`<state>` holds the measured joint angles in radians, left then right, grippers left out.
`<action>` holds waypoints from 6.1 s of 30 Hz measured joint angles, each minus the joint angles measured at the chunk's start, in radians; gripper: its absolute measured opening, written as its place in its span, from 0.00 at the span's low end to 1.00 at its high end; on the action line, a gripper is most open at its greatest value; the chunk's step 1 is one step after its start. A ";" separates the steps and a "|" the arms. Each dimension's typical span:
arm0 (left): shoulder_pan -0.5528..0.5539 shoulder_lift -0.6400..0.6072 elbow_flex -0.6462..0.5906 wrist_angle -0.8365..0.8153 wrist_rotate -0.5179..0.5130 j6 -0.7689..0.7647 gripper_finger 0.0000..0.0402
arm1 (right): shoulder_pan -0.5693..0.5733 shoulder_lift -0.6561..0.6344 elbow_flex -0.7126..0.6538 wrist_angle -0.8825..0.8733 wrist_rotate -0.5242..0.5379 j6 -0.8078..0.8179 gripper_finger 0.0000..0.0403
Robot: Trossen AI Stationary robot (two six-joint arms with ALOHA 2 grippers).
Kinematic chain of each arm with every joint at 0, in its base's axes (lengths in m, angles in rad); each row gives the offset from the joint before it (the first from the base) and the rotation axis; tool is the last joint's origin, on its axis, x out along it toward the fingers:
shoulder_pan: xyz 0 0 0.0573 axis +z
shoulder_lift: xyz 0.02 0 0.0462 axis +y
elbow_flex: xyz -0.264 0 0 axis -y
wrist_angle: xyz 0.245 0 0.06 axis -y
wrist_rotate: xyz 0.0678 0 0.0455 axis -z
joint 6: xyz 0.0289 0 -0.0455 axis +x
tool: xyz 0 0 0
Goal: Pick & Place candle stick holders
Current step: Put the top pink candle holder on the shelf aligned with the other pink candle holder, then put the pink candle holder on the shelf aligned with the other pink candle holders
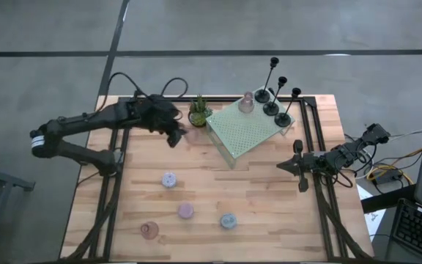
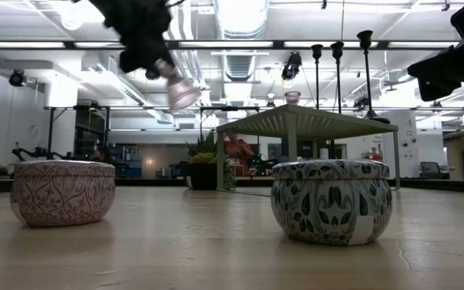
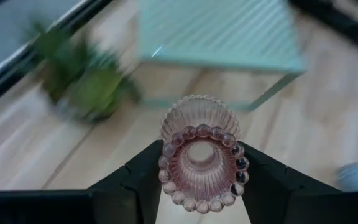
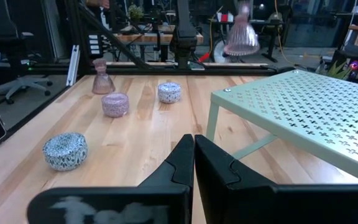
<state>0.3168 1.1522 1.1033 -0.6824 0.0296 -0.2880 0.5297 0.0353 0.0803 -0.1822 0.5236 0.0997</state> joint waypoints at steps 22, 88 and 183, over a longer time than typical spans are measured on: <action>-0.067 0.719 0.828 -0.084 -0.005 0.162 0.45 | 0.000 0.000 0.000 0.000 0.000 0.001 0.02; -0.059 0.954 1.248 -0.260 -0.114 0.297 0.60 | 0.000 0.000 0.000 0.000 0.000 -0.002 0.02; -0.095 0.754 0.725 -0.046 -0.069 0.279 0.51 | 0.000 0.000 0.000 -0.001 0.000 0.000 0.02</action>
<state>0.2219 1.9066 1.8281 -0.7282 -0.0397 -0.0086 0.5301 0.0357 0.0803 -0.1828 0.5236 0.0998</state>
